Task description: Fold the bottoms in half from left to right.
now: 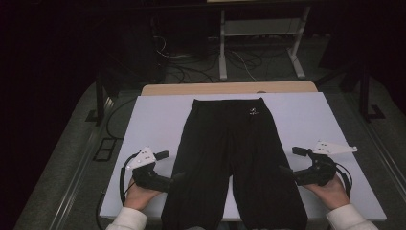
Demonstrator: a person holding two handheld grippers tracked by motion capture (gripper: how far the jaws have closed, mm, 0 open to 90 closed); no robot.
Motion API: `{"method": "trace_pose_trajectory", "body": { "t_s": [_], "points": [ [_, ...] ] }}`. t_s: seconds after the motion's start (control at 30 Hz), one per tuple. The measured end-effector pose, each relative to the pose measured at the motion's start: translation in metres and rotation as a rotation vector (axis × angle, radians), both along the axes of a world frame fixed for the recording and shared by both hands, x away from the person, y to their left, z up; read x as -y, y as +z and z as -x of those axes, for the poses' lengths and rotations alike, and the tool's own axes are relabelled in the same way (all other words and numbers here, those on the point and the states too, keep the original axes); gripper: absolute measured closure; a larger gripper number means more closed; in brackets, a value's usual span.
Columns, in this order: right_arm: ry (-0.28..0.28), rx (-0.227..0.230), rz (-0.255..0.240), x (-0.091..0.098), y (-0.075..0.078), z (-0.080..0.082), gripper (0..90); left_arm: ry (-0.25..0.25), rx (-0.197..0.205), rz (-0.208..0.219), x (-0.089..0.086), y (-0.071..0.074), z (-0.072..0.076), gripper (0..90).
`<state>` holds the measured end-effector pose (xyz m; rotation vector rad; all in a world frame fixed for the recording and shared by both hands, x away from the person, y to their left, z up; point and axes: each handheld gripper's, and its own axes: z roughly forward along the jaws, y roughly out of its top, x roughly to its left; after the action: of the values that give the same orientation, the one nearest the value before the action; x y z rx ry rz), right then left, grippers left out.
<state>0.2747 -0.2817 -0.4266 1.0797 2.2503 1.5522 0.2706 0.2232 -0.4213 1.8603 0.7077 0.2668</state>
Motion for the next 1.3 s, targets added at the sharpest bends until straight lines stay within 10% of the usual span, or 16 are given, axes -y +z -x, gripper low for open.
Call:
{"method": "trace_pose_trajectory", "body": {
  "t_s": [1.3],
  "points": [
    [-0.025, -0.008, -0.018, -0.002, 0.021, -0.009, 0.0, 0.021, 0.005, -0.002, 0.002, 0.000, 0.000, 0.0]
  ]
}}
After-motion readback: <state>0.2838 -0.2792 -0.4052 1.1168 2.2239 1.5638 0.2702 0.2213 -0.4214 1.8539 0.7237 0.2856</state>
